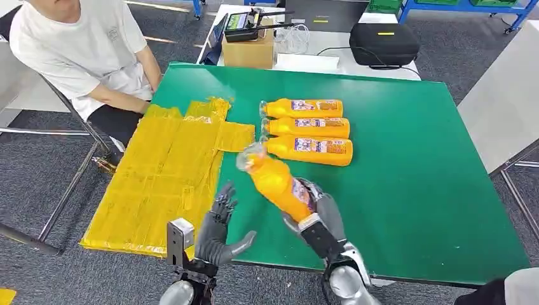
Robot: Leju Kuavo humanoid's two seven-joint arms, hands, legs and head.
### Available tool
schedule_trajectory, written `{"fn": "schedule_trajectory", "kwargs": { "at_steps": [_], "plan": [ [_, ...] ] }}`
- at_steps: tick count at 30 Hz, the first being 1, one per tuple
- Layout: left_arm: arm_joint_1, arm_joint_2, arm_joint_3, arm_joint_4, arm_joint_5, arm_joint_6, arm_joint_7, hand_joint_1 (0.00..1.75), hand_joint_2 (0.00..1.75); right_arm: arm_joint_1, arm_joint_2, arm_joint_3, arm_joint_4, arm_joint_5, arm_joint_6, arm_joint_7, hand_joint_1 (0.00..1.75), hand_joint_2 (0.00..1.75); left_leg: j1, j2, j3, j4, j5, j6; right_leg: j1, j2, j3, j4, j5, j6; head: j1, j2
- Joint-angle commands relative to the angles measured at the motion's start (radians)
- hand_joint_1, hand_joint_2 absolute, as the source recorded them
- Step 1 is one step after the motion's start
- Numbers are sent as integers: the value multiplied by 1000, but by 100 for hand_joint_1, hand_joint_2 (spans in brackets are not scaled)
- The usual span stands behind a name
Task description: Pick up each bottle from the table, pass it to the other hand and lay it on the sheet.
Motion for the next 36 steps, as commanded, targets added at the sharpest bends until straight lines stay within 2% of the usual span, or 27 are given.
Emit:
{"fn": "schedule_trajectory", "kwargs": {
  "at_steps": [1, 13, 23, 31, 32, 33, 35, 36],
  "plan": [
    [-30, 43, -39, -14, 36, -70, 21, 0, 175, -105, 44, 120, 117, -5, 9, -25, 175, 175, 0, 1, 0, -1, 0, 2, 0, 1, -1, -1, 0, -3, 0, 0],
    [-61, 14, -19, -48, 144, -131, 53, 0, 175, -147, 38, 246, 161, -9, 63, -59, 175, 175, -1, -1, -3, -2, 0, 3, 0, -1, -3, -1, 0, -4, 0, 0],
    [-84, 17, -24, -42, 122, -98, 32, 0, 175, -153, 28, 268, 153, -14, 62, -71, 175, 175, 0, -1, -4, -1, 0, 2, 0, -2, -4, -1, 0, -2, 0, 0],
    [-106, 6, -18, -22, 137, -108, 28, 0, 175, -177, 20, 315, 167, -19, 118, -72, 173, 175, -1, -3, -2, -3, 1, 4, 0, -3, -2, -3, 1, -5, 0, 0],
    [-107, 2, -12, -17, 155, -114, 38, 0, 175, -176, 19, 318, 167, -21, 122, -72, 175, 175, -1, -2, -4, -1, 1, 2, 0, -2, -4, -1, 0, -3, 0, 0],
    [-109, -3, -3, -11, 173, -116, 45, 175, 175, -174, 19, 321, 166, -21, 124, -72, 171, 175, -1, -3, -3, -2, 1, 3, 0, -3, -3, -2, 0, -4, 0, 0],
    [-111, -5, -1, -2, 199, -125, 62, 175, 175, -171, 15, 328, 165, -22, 127, -74, 164, 175, -1, -3, -3, -2, 1, 3, 0, -3, -3, -2, 0, -4, 0, 0],
    [-110, -4, -4, -2, 201, -130, 58, 175, 175, -170, 14, 332, 166, -21, 128, -75, 148, 175, -1, -3, -3, -2, 1, 3, 0, -3, -3, -2, 0, -4, 0, 0]
  ]
}}
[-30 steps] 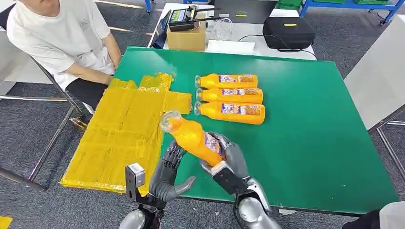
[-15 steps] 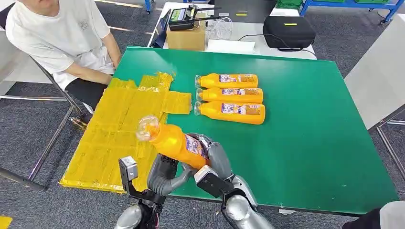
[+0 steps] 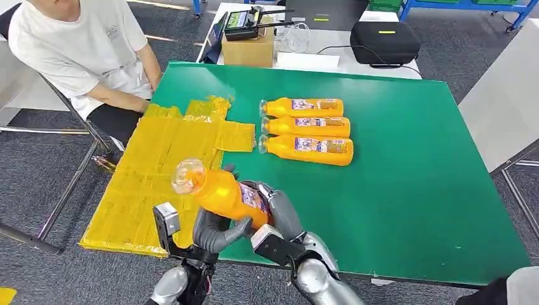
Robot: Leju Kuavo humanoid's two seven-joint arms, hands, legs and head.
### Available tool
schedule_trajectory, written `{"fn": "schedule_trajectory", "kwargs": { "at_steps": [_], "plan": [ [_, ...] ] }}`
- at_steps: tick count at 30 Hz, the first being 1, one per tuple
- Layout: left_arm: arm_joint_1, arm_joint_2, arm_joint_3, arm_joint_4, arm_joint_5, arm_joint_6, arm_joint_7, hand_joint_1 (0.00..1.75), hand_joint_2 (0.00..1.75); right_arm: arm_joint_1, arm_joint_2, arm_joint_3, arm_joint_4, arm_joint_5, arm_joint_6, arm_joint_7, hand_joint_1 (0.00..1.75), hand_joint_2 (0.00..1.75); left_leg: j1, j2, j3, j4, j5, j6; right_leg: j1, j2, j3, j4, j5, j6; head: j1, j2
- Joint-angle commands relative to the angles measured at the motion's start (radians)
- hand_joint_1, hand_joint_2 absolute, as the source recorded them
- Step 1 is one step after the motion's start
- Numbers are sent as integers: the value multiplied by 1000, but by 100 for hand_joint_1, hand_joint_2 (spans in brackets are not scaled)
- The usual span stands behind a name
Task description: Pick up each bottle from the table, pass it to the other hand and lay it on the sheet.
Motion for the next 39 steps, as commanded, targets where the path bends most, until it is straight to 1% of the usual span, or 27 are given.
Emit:
{"fn": "schedule_trajectory", "kwargs": {
  "at_steps": [1, 2, 3, 5, 6, 7, 8, 10, 15, 16, 17, 19, 20, 21, 22, 24, 25, 26, 31, 32, 33, 34, 35, 36, 37, 38, 39],
  "plan": [
    [-61, -4, -10, 70, 72, -36, 29, 175, 175, -45, -34, 94, 65, -3, 36, -4, 82, 175, -1, -4, 2, -3, 1, 4, 0, -3, 3, -3, 0, -4, 0, 0],
    [-59, -4, -11, 71, 74, -37, 29, 175, 175, -44, -34, 94, 65, -3, 36, -3, 82, 175, -1, -4, 3, -4, 1, 5, 0, -3, 4, -3, 0, -5, 0, 0],
    [-56, -6, -8, 73, 88, -43, 32, 175, 175, -40, -32, 88, 62, -1, 21, 3, 0, 175, 0, -3, 1, -1, 0, 3, 0, -2, 2, -2, 0, -3, 0, 0],
    [-49, -12, 12, 78, 148, -63, 66, 175, 175, -30, -25, 82, 51, -5, 8, 5, 0, 175, -1, -3, 2, -3, 1, 4, 0, -3, 3, -2, 0, -4, 0, 0],
    [-49, -12, 12, 78, 148, -63, 66, 175, 175, -30, -25, 82, 51, -5, 8, 5, 0, 0, -1, -4, 3, -4, 1, 5, 0, -3, 4, -3, 0, -5, 0, 0],
    [-42, -20, 41, 84, 234, -96, 112, 175, 175, -18, -16, 73, 35, -12, -14, 7, 0, 0, -1, -4, 4, -5, 1, 5, 0, -3, 5, -4, 0, -6, 0, 0],
    [-41, -21, 46, 84, 244, -98, 115, 175, 175, -15, -13, 70, 31, -16, -20, 5, 0, 0, -1, -2, 2, -2, 0, 3, 0, -2, 2, -2, 0, -3, 0, 0],
    [-35, -26, 76, 83, 337, -140, 147, 175, 175, -3, -5, 66, 6, -24, -50, -7, 0, 0, -1, -3, 2, -3, 1, 4, 1, -2, 3, -3, 0, -5, 1, 0],
    [-33, -26, 102, 74, 383, -141, 148, 175, 175, 22, -9, 61, -56, -11, -111, -43, 0, 0, 0, -2, 1, -2, 0, 3, 0, -1, 1, -1, 0, -4, 0, 0],
    [-19, -61, 141, 66, 399, -109, 143, 175, 175, 43, -16, 58, -96, -7, -143, -60, 0, 0, 0, -1, 0, -1, 0, 2, 0, -1, 0, -1, 0, -3, 0, 0],
    [-18, -72, 150, 52, 359, -25, 128, 175, 175, 63, -23, 61, -137, -16, -155, -76, 0, 0, -1, -2, 1, -1, 0, 3, 0, -2, 1, -1, 0, -4, 0, 0],
    [-23, -74, 159, 53, 329, 22, 115, 175, 175, 78, -31, 68, -171, -23, -158, -72, 0, 0, -1, -3, 0, -1, 0, 3, 0, -2, 1, -1, -1, -4, 0, 0],
    [-44, -60, 152, 69, 190, 138, 44, 175, 175, 90, -48, 91, -207, -10, -172, -73, 0, 0, 0, -2, -1, 0, 0, 2, 0, -1, 0, 0, 0, -2, 0, 0],
    [-52, -53, 153, 80, 156, 165, 27, 175, 175, 95, -54, 98, -220, -4, -178, -73, 0, 0, -1, -4, 0, -1, 0, 3, 0, -3, 2, -1, -1, -4, 0, 0],
    [-64, -52, 160, 98, 80, 237, -22, 175, 175, 102, -65, 109, -243, 1, -186, -78, 0, 0, -1, -3, 0, -2, 0, 3, 0, -2, 1, -1, 0, -3, 1, 0],
    [-87, -49, 192, 142, 70, 260, 2, 175, 175, 115, -90, 127, -289, 12, -200, -76, 0, 0, 0, 0, 0, -2, 0, 2, 1, -1, 0, -1, 0, -4, -1, 0],
    [-100, -51, 214, 157, 12, 324, -48, 175, 175, 113, -100, 139, -308, 29, -216, -79, 0, 0, 0, -4, -1, -1, 1, 2, 1, -5, 0, -1, -1, -3, 0, 0],
    [-106, -47, 222, 158, 13, 323, -47, 175, 175, 111, -103, 141, -314, 32, -218, -80, 0, 0, -1, -8, 0, -3, 2, 3, 0, -8, 2, -3, -1, -5, 1, 0],
    [-135, -35, 250, 136, -33, 346, -62, 175, 175, 104, -93, 138, -321, 18, -224, -91, 0, 0, 0, -6, -3, -1, 1, 1, 0, -6, -1, -1, 0, -2, 0, 0],
    [-151, -26, 244, 145, -99, 398, -72, 175, 175, 101, -91, 139, -312, 22, -229, -97, 0, 0, -1, -8, -2, -2, 2, 3, 0, -8, 0, -1, 0, -4, 1, 0],
    [-158, -29, 251, 148, -103, 397, -70, 175, 175, 99, -89, 139, -307, 22, -232, -98, 0, 0, -1, -6, -2, -1, 2, 2, 0, -6, 0, -1, 0, -3, 0, 0],
    [-175, -13, 232, 174, -203, 472, -85, 175, 175, 101, -86, 139, -306, 16, -231, -109, 0, 0, 0, -6, -2, -1, 2, 2, 0, -6, 0, -1, 0, -3, 0, 0],
    [-208, 18, 193, 235, -425, 634, -100, 175, 175, 104, -85, 138, -309, 15, -231, -122, 0, 0, -1, -6, -1, -3, 2, 3, 0, -6, 1, -2, 0, -4, 0, 0],
    [-211, 15, 192, 238, -427, 635, -100, 175, 175, 105, -85, 138, -309, 15, -232, -122, 0, 0, 0, -7, -1, -2, 2, 2, 0, -7, 1, -2, 0, -4, 0, 0],
    [-242, 11, 253, 319, -687, 709, -85, 175, 175, 107, -86, 139, -321, 6, -229, -139, 0, 0, 0, -7, -2, -2, 2, 2, 0, -7, 0, -1, 0, -3, 1, 0],
    [-254, -18, 309, 345, -868, 709, -51, 175, 175, 109, -85, 135, -329, -3, -228, -149, 0, 0, -1, -8, -1, -3, 3, 2, 0, -8, 2, -2, 0, -4, 0, 0],
    [-264, -19, 313, 364, -894, 709, -46, 175, 175, 109, -84, 134, -332, -5, -227, -149, 0, 0, -1, -7, -1, -3, 3, 2, 0, -7, 1, -2, 0, -4, 0, 0]
  ]
}}
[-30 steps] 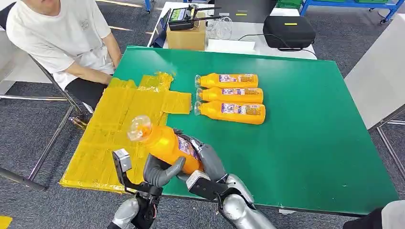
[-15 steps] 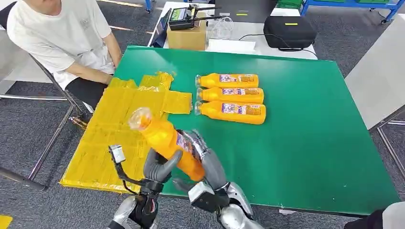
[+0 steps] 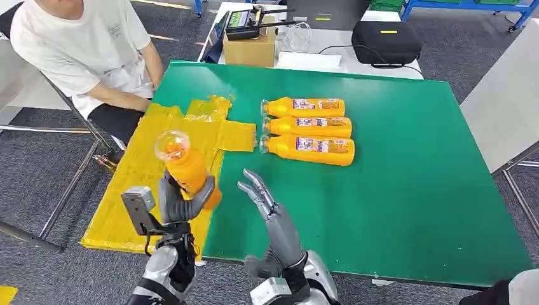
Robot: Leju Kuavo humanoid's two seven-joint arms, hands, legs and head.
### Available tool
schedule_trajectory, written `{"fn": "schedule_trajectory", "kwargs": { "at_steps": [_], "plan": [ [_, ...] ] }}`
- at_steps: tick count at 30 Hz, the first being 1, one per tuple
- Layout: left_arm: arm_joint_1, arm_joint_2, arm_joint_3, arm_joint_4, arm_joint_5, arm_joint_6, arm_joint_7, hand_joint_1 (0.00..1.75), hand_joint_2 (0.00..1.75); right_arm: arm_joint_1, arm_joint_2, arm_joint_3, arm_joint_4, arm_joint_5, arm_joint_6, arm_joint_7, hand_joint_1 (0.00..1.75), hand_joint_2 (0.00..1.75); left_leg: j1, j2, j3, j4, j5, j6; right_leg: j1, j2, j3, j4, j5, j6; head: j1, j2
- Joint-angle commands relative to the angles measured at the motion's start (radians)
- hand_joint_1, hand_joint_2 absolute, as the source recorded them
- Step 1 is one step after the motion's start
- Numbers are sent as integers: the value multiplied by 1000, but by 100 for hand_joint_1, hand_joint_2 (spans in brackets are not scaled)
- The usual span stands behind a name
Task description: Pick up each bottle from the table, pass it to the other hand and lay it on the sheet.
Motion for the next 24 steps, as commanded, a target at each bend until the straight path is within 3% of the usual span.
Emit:
{"fn": "schedule_trajectory", "kwargs": {
  "at_steps": [1, 2, 6, 10, 12, 15, 21, 24],
  "plan": [
    [-193, 44, 101, 332, -829, 223, 87, 175, 175, -18, -33, 25, -40, -32, 4, -44, 0, 0, 0, -2, 2, -2, 1, 2, 0, -1, 2, -2, 0, -3, 0, 0],
    [-223, 50, 104, 374, -990, 223, 153, 175, 175, -23, -32, 24, -45, -38, 10, -52, 0, 0, 0, -2, 2, -1, 1, 2, 0, -2, 2, -1, 0, -2, 0, 0],
    [-275, 61, 98, 459, -1025, 223, 165, 175, 175, -27, -30, 17, -54, -49, 28, -52, 0, 0, -1, -2, 3, -3, 2, 3, 0, -2, 3, -2, 1, -4, 0, 0],
    [-413, 111, -37, 674, -1260, 173, 389, 175, 175, -11, -64, -20, -80, -44, 100, -60, 0, 0, 0, -3, 1, -1, 1, 1, 1, -3, 2, -1, 0, -3, 0, 0],
    [-429, 113, -36, 701, -1253, 183, 380, 175, 175, -2, -65, -37, -86, -42, 115, -68, 0, 0, 0, -8, 1, -1, 2, 2, 1, -7, 3, -2, 0, -4, 0, 0],
    [-467, 143, -72, 763, -1314, 66, 456, 175, 175, 24, -56, -66, -91, -39, 142, -68, 0, 0, 0, -2, 0, 0, 1, 1, 0, -2, 1, 0, 0, -2, 0, 0],
    [-522, 172, -58, 831, -1282, -181, 490, 175, 175, 60, -27, -106, -82, -63, 187, -80, 0, 0, 0, -2, 0, 0, 1, 1, 1, -2, 1, 1, 0, -3, 0, 0],
    [-525, 169, -45, 838, -1266, -204, 494, 175, 175, 60, -25, -111, -76, -62, 186, -81, 0, 0, 0, -1, 0, 0, 1, 1, 1, -1, 0, 1, 0, -2, 0, 0]
  ]
}}
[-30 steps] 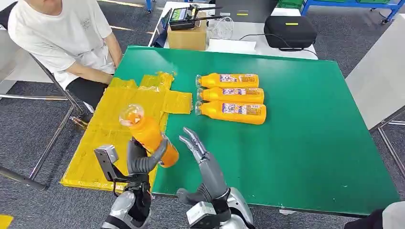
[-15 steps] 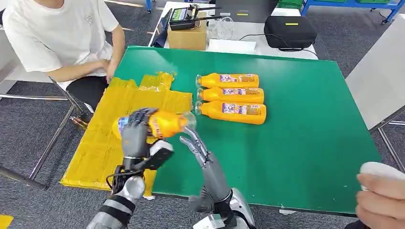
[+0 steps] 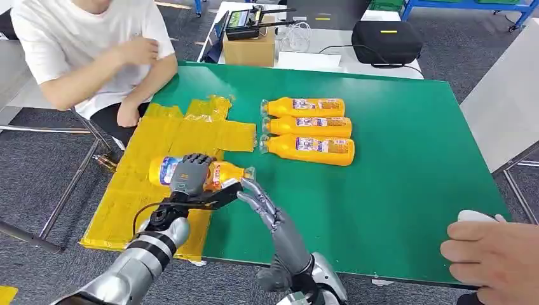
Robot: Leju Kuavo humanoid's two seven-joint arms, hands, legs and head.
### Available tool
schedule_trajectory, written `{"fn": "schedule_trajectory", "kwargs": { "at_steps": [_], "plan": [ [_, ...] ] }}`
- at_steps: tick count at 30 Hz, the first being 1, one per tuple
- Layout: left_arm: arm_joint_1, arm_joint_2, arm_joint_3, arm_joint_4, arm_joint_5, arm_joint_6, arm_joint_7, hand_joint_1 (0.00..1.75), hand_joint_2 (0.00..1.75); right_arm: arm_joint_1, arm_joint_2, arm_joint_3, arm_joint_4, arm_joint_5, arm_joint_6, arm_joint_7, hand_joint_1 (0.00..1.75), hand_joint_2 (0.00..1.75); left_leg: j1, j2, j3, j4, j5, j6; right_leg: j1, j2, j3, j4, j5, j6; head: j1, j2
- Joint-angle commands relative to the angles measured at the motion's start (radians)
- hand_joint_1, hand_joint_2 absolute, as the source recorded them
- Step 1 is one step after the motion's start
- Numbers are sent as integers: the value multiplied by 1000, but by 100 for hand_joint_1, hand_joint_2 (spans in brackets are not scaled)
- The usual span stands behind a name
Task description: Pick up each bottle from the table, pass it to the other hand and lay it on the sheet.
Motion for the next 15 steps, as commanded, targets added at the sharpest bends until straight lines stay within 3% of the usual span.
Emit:
{"fn": "schedule_trajectory", "kwargs": {
  "at_steps": [1, 2, 3, 4, 8, 15],
  "plan": [
    [-134, 48, -25, 200, 44, -142, 23, 152, 175, 10, 0, -63, 24, -5, 13, -7, 0, 0, 0, -1, 1, -1, 0, 3, 1, -1, 1, -1, 0, -4, -1, 0],
    [-136, 40, 3, 205, 85, -191, 23, 54, 175, 13, 5, -72, 26, -5, 12, -9, 0, 0, 0, -1, 1, -1, 0, 2, 1, -1, 1, 0, 0, -2, 0, 0],
    [-137, 38, 10, 207, 110, -239, 15, 23, 175, 13, 9, -78, 33, -8, 15, -11, 0, 0, -1, -1, 3, -2, 1, 4, 0, -1, 3, -2, 0, -4, 0, 0],
    [-136, 36, 30, 213, 146, -283, 4, 3, 175, 10, 13, -83, 42, -12, 18, -13, 0, 0, 0, -1, 1, -1, 0, 2, 0, 0, 1, -1, 0, -3, 0, 0],
    [-134, 51, 33, 228, 184, -358, -23, 0, 175, 1, 21, -86, 67, -13, 12, -27, 0, 0, 0, 0, 2, -2, 1, 2, 0, 1, 2, -1, 0, -2, 0, 0],
    [-87, 66, 117, 151, 463, -644, -241, 0, 175, -15, 24, -81, 111, -27, 4, -57, 0, 0, -1, 1, 8, -5, 2, 3, 0, 2, 7, -3, 2, -4, -1, 0]
  ]
}}
